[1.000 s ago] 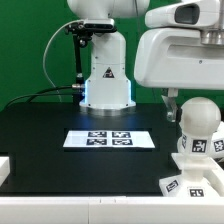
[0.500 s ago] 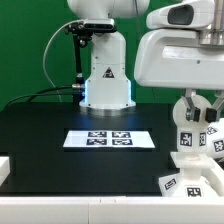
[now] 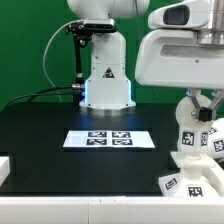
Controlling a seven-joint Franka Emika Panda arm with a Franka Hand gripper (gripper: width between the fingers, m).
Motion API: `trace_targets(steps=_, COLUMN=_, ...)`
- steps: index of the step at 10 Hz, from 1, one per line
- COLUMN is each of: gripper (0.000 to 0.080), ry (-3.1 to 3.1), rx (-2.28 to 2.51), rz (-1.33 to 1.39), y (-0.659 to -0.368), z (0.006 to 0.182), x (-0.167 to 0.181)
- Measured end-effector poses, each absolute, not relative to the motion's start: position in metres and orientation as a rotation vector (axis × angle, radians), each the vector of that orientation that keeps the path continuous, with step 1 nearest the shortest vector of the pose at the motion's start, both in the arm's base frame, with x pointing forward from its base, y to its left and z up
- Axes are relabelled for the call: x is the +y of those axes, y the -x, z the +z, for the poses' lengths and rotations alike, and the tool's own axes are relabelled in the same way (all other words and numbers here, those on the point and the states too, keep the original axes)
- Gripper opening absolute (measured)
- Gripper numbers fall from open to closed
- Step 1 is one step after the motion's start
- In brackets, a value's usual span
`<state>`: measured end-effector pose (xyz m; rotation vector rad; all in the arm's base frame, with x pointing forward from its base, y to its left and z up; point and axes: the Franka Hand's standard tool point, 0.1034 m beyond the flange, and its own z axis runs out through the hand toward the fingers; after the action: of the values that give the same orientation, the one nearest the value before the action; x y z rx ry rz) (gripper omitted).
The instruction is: Assemble lamp
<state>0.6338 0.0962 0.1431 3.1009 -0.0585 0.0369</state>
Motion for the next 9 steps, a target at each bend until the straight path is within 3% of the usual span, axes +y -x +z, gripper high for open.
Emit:
trace_targets(steps=2, gripper=0.0001, ry=-3.118, rx=-0.024, rz=0.055, y=-0.638, z=0.152, x=0.097)
trace_targets(steps=3, gripper=0.0082, ry=-3.144, rx=-0.068, rz=0.048, y=-0.639, z=0.155, x=0.095)
trace_targets(steps=4, gripper=0.0082, ry=-3.164, rx=-0.08, rz=0.044, y=-0.639, z=0.157, x=0.092)
trace_targets(steps=5, gripper=0.0296, ry=-3.165, rx=-0.082, rz=0.037, y=-0.635, z=0.157, x=0.095)
trace_targets(steps=6, gripper=0.0445, ry=-3.168, rx=-0.09, rz=0.029, y=-0.631, z=0.156, x=0.098)
trace_targets(steps=7, gripper=0.0445, ry=-3.168, rx=-0.087, rz=0.029, y=-0.631, z=0.155, x=0.098)
trace_targets(steps=8, gripper=0.0611, ry=-3.168, rx=-0.086, rz=0.028, y=-0.628, z=0.152, x=0.098)
trace_targets(steps=9, gripper=0.0672, ry=-3.167, rx=-0.084, rz=0.027, y=-0.626, z=0.148, x=0.099)
